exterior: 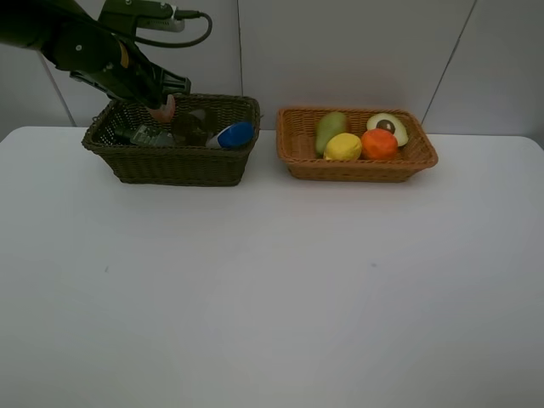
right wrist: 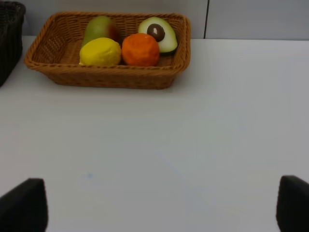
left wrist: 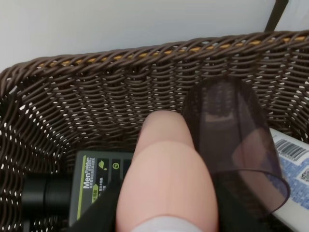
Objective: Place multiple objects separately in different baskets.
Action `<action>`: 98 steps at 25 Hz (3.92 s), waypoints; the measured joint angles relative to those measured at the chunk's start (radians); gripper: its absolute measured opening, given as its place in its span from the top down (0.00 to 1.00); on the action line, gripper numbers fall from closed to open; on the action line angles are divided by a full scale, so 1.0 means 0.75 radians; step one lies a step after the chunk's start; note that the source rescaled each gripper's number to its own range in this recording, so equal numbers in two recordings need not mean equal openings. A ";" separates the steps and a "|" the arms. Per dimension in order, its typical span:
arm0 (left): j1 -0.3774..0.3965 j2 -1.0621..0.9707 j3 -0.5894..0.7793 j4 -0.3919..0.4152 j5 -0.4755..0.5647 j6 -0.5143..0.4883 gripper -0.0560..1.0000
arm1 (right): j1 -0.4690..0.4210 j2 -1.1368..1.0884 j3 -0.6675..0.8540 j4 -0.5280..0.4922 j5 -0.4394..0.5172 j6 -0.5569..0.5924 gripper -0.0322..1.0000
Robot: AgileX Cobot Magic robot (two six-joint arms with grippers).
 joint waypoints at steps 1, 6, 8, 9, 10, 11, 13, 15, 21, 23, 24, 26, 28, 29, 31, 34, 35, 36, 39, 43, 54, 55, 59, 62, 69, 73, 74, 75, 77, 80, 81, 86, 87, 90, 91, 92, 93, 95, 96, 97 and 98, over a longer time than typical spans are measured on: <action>0.000 0.000 0.000 0.000 0.000 0.000 0.54 | 0.000 0.000 0.000 0.000 0.000 0.000 0.00; 0.000 0.000 0.000 0.000 0.004 -0.003 0.54 | 0.000 0.000 0.000 0.001 0.000 0.000 0.00; 0.000 0.000 0.000 0.000 0.004 -0.012 0.54 | 0.000 0.000 0.000 0.001 0.000 0.000 0.00; 0.000 0.000 0.000 0.000 0.004 -0.018 0.54 | 0.000 0.000 0.000 0.001 0.000 0.000 0.00; 0.000 0.000 0.000 0.000 0.004 -0.025 0.54 | 0.000 0.000 0.000 0.001 0.000 0.000 0.00; 0.000 0.000 0.000 0.000 0.004 -0.028 0.54 | 0.000 0.000 0.000 0.001 0.000 0.000 0.00; 0.000 0.000 0.000 0.000 0.004 -0.031 0.54 | 0.000 0.000 0.000 0.001 0.000 0.000 0.00; 0.000 0.000 0.000 0.005 0.004 -0.035 0.47 | 0.000 0.000 0.000 0.001 0.000 0.000 0.00; 0.007 -0.001 0.000 0.038 0.001 -0.039 0.02 | 0.000 0.000 0.000 0.001 0.000 0.000 0.00; 0.009 -0.001 0.000 0.029 -0.004 -0.040 0.01 | 0.000 0.000 0.000 0.001 0.000 0.000 0.00; 0.009 -0.001 0.000 0.029 -0.005 -0.040 0.00 | 0.000 0.000 0.000 0.001 0.000 0.000 0.00; 0.009 -0.001 0.000 0.026 -0.005 -0.040 0.00 | 0.000 0.000 0.000 0.001 0.000 0.000 0.00; 0.009 -0.001 0.000 0.023 -0.005 -0.040 0.00 | 0.000 0.000 0.000 0.001 0.000 0.000 0.00; 0.009 -0.001 0.000 0.022 -0.005 -0.040 0.00 | 0.000 0.000 0.000 0.001 0.000 0.000 0.00; 0.009 -0.001 0.000 0.015 -0.003 -0.040 0.00 | 0.000 0.000 0.000 0.001 0.000 0.000 0.00; 0.009 -0.009 0.000 -0.002 0.017 -0.040 0.00 | 0.000 0.000 0.000 0.000 0.000 0.000 0.00; 0.009 -0.014 0.000 -0.007 0.027 -0.040 0.00 | 0.000 0.000 0.000 0.000 0.000 0.000 0.00; 0.009 -0.025 0.001 -0.010 0.031 -0.040 0.00 | 0.000 0.000 0.000 0.000 0.000 0.000 0.00; 0.009 -0.082 0.030 -0.023 0.041 -0.040 0.00 | 0.000 0.000 0.000 0.000 0.000 0.000 0.00; 0.009 -0.209 0.117 -0.042 0.044 -0.040 0.00 | 0.000 0.000 0.000 0.000 0.000 0.000 0.00; 0.009 -0.770 0.510 -0.058 0.131 -0.004 0.00 | 0.000 0.000 0.000 0.000 0.000 0.000 0.00; 0.009 -0.841 0.546 -0.058 0.148 0.009 0.00 | 0.000 0.000 0.000 0.000 0.000 0.000 0.00; 0.009 -1.047 0.656 -0.092 0.237 0.095 0.00 | 0.000 0.000 0.000 0.000 0.000 0.000 0.00; 0.009 -1.198 0.725 -0.175 0.313 0.175 0.00 | 0.000 0.000 0.000 0.000 0.000 0.000 0.00; 0.009 -1.506 0.852 -0.401 0.499 0.414 0.00 | 0.000 0.000 0.000 0.001 0.000 0.000 0.00; 0.009 -1.668 0.865 -0.518 0.640 0.537 0.00 | 0.000 0.000 0.000 0.001 0.000 0.000 0.00; 0.009 -1.707 0.865 -0.535 0.682 0.556 0.00 | 0.000 0.000 0.000 0.001 0.000 0.000 0.00; 0.009 -1.739 0.865 -0.545 0.719 0.575 0.00 | 0.000 0.000 0.000 0.001 0.000 0.000 0.00; 0.009 -1.810 0.865 -0.564 0.808 0.604 0.00 | 0.000 0.000 0.000 0.001 0.000 0.000 0.00; 0.009 -1.906 0.868 -0.593 0.907 0.647 0.00 | 0.000 0.000 0.000 0.001 0.000 0.000 0.00; 0.009 -1.937 0.870 -0.605 0.932 0.663 0.00 | 0.000 0.000 0.000 0.001 0.000 0.000 0.00; 0.009 -2.053 0.878 -0.656 1.017 0.738 0.00 | 0.000 0.000 0.000 0.001 0.000 0.000 0.00; 0.009 -2.076 0.889 -0.664 1.026 0.745 0.00 | 0.000 0.000 0.000 0.001 0.000 0.000 0.00; 0.009 -2.144 0.972 -0.675 1.031 0.757 0.00 | 0.000 0.000 0.000 0.001 0.000 0.000 0.00; 0.007 -2.171 1.001 -0.677 1.029 0.758 0.00 | 0.000 0.000 0.000 0.001 0.000 0.000 0.00; 0.007 -2.202 1.036 -0.680 1.026 0.758 0.00 | 0.000 0.000 0.000 0.001 0.000 0.000 0.00; 0.007 -2.229 1.068 -0.682 1.021 0.762 0.00 | 0.000 0.000 0.000 0.000 0.000 0.000 0.00; 0.007 -2.296 1.094 -0.686 1.020 0.772 0.00 | 0.000 0.000 0.000 0.000 0.000 0.000 0.00; 0.007 -2.330 1.100 -0.686 1.024 0.779 0.00 | 0.000 0.000 0.000 0.000 0.000 0.000 0.00; 0.007 -2.361 1.106 -0.686 1.029 0.789 0.00 | 0.000 0.000 0.000 0.000 0.000 0.000 0.00; 0.007 -2.400 1.115 -0.686 1.040 0.792 0.00 | 0.000 0.000 0.000 0.000 0.000 0.000 0.00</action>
